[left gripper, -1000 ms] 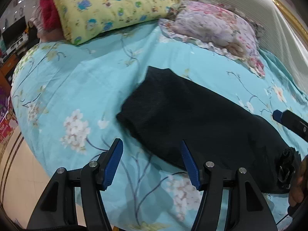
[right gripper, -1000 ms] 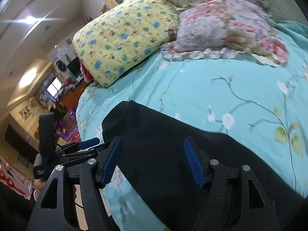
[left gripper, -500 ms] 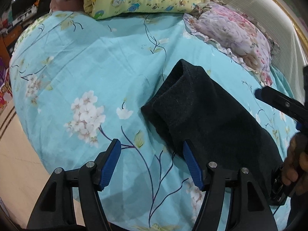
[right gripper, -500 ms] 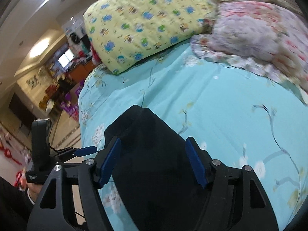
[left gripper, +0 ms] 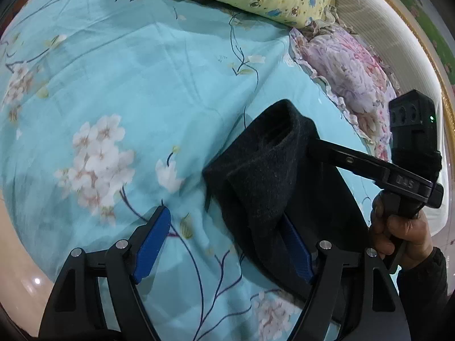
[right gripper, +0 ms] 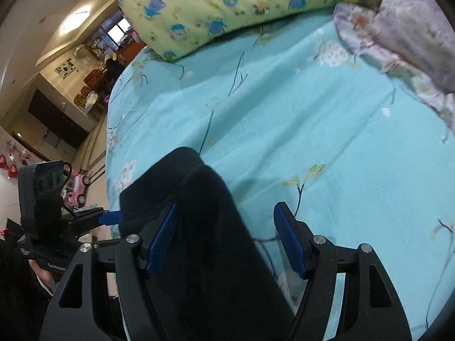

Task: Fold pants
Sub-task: 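Move both open grippers over the folded pants bundle, then close both grippers on the bundle's folded end and lift it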

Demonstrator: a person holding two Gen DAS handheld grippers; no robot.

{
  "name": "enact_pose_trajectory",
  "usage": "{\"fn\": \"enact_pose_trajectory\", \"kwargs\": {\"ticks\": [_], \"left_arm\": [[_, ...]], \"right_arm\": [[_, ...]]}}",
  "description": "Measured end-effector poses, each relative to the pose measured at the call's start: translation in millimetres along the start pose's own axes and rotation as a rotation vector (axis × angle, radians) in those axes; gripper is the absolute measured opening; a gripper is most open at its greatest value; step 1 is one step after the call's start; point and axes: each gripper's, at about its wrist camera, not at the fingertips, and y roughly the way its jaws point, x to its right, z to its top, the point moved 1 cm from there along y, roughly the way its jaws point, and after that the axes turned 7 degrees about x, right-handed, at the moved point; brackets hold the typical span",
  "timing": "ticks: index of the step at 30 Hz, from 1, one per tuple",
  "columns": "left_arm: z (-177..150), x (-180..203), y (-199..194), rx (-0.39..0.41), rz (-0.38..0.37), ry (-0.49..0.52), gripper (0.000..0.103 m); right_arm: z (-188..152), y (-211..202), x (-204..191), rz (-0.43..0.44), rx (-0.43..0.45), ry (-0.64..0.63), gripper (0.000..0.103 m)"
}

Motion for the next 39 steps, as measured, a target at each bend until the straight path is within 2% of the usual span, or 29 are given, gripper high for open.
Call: {"fn": "enact_pose_trajectory", "kwargs": {"ticks": [1, 2, 4, 7, 9, 10, 17, 21, 30, 39], "left_arm": [[1.3, 2.0, 2.3, 0.003, 0.007, 0.006, 0.078], [2.0, 3.8, 4.3, 0.005, 0.011, 0.012, 0.078], [2.8, 9.2, 8.3, 0.013, 0.029, 0.033, 0.077], [3.5, 16.1, 12.9, 0.024, 0.041, 0.07, 0.066], [3.4, 20.0, 14.2, 0.025, 0.029, 0.091, 0.051], [3.0, 22.2, 14.3, 0.019, 0.014, 0.1, 0.04], [2.4, 34.7, -0.3, 0.037, -0.009, 0.118, 0.027], [2.4, 47.8, -13.9, 0.06, -0.004, 0.153, 0.025], [-7.6, 89.8, -50.7, 0.148, 0.028, 0.3, 0.023], [-26.9, 135.0, -78.1, 0.202, 0.008, 0.42, 0.022]], "right_arm": [[1.0, 3.4, 1.5, 0.017, -0.002, 0.005, 0.054], [2.2, 7.0, 3.0, 0.034, -0.004, 0.012, 0.049], [3.1, 13.4, 3.3, 0.06, -0.011, 0.024, 0.033], [1.1, 16.1, 0.5, 0.068, -0.005, 0.015, 0.027], [0.3, 11.2, 1.6, 0.087, 0.016, 0.031, 0.025], [-0.3, 8.5, 1.3, 0.094, 0.026, 0.036, 0.024], [-2.8, -9.8, -8.0, 0.114, 0.088, 0.047, 0.023], [-5.7, -28.0, -12.5, 0.12, 0.136, 0.056, 0.022], [-21.8, -84.2, -24.0, 0.118, 0.254, 0.054, 0.022], [-49.1, -137.7, -23.7, 0.102, 0.354, 0.081, 0.022]]}}
